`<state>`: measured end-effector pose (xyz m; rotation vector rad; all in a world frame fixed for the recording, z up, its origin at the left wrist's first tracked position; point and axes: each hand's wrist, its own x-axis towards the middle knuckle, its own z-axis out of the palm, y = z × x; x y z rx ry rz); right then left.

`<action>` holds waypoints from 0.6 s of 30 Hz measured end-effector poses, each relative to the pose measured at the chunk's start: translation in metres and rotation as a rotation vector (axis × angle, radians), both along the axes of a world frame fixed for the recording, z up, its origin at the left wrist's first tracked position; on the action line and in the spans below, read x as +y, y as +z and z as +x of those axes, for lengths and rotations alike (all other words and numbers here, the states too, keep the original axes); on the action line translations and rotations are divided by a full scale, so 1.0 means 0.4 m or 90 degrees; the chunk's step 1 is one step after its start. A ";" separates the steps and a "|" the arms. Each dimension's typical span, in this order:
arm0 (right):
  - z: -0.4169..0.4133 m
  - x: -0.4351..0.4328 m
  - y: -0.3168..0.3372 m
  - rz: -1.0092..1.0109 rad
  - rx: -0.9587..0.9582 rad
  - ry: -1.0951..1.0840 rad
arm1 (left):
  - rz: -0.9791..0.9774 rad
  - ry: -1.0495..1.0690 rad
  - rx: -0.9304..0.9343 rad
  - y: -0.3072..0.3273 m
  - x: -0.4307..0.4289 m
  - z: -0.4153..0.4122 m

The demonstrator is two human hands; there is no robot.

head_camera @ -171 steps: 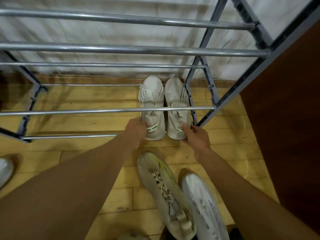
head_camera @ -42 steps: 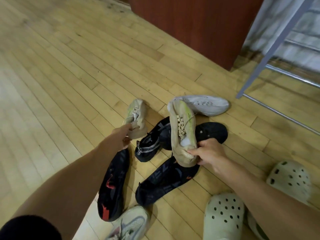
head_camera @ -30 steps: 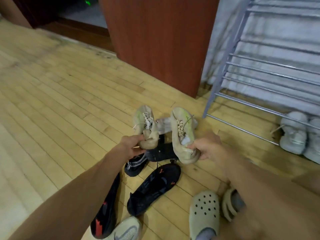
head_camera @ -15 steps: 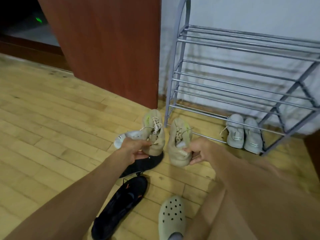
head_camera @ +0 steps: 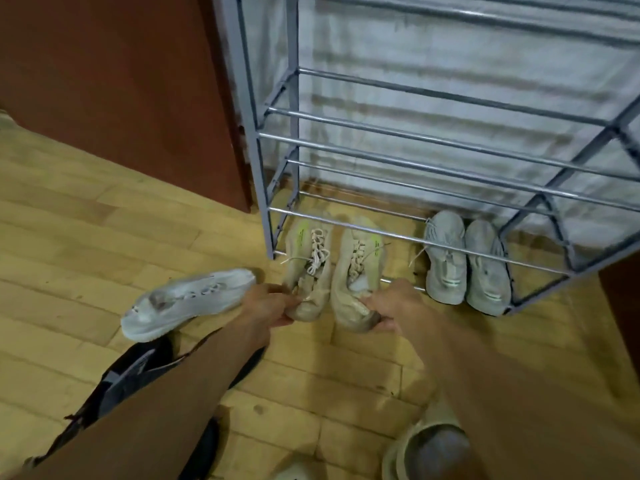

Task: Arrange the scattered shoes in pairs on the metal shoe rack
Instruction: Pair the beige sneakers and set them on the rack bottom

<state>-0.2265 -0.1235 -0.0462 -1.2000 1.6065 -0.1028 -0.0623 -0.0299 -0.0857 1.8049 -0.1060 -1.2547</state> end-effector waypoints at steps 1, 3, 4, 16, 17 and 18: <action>0.007 -0.030 -0.026 -0.018 -0.002 -0.002 | -0.008 0.002 -0.010 -0.019 -0.035 0.007; 0.022 -0.085 -0.073 -0.025 -0.008 -0.014 | -0.025 -0.008 -0.022 -0.061 -0.101 0.031; 0.031 -0.110 -0.090 -0.023 -0.012 -0.023 | -0.029 -0.018 -0.030 -0.081 -0.131 0.046; 0.115 -0.310 -0.269 -0.063 0.011 -0.002 | 0.007 -0.077 -0.122 -0.224 -0.350 0.158; 0.117 -0.315 -0.279 -0.060 0.010 0.002 | 0.018 -0.086 -0.140 -0.229 -0.353 0.166; 0.118 -0.315 -0.288 -0.058 0.009 0.006 | 0.029 -0.093 -0.154 -0.234 -0.354 0.173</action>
